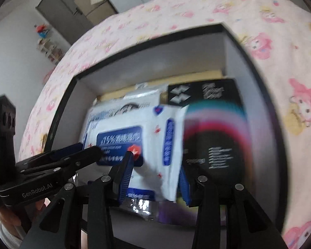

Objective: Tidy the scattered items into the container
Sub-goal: 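Lower the wet-wipes pack into the shoebox and open the left gripper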

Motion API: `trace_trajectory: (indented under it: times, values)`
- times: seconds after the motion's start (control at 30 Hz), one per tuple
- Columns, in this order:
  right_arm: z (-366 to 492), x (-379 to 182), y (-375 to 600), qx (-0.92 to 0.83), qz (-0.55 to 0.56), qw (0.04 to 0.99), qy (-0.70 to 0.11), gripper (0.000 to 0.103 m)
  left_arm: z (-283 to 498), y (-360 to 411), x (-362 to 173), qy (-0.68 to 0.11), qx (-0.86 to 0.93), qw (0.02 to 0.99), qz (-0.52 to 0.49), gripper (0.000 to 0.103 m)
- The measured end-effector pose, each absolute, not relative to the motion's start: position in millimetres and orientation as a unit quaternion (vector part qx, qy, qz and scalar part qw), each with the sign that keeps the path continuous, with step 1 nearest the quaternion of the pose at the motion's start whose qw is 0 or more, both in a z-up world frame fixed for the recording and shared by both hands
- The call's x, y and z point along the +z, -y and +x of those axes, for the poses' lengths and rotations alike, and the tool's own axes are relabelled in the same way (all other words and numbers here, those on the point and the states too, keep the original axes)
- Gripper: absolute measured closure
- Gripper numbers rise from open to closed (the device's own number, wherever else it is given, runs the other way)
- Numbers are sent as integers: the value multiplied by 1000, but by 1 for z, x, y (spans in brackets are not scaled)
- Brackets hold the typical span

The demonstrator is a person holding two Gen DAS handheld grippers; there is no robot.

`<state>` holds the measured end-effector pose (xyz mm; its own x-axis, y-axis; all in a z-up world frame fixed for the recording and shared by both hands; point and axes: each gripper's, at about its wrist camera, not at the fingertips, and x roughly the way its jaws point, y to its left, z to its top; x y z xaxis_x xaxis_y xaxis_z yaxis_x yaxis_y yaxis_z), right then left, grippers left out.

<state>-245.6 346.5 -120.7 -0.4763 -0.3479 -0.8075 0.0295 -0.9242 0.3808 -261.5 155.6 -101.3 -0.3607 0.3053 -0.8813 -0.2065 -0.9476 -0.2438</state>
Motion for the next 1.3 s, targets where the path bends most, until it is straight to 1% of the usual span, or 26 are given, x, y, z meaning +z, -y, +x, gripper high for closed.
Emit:
trace_trajectory:
  times: [0.17,0.23,0.4,0.47,0.57,0.7,0.83,1.1,1.17,1.3]
  values:
    - [-231,-102,-357,-866,471,102,133,67,-245,-151,-100,55,819,159,-549,50]
    - [-224,-99,-360,-867,468,104,137,67,-235,-154,-101,51,815,168,-552,50]
    - [-220,-105,-346,-860,495,95,82,67,-226,-165,-103,-7,804,160,-572,50]
    - [-226,-110,-338,-849,516,94,58,66,-230,-165,-105,-9,796,158,-584,50]
    - [-237,-121,-328,-827,550,104,42,66,-239,-164,-112,-7,783,151,-603,50]
    - [-249,-131,-323,-810,573,119,44,66,-248,-161,-119,0,779,150,-609,53]
    - [-263,-126,-321,-809,574,119,45,66,-259,-157,-118,15,783,149,-604,53]
    - [-296,-121,-301,-816,565,118,32,64,-296,-150,-109,28,795,144,-588,57]
    - [-300,-120,-302,-819,562,111,34,64,-296,-148,-103,32,796,147,-587,59]
    - [-294,-113,-320,-827,552,92,53,64,-277,-146,-95,20,796,166,-582,59]
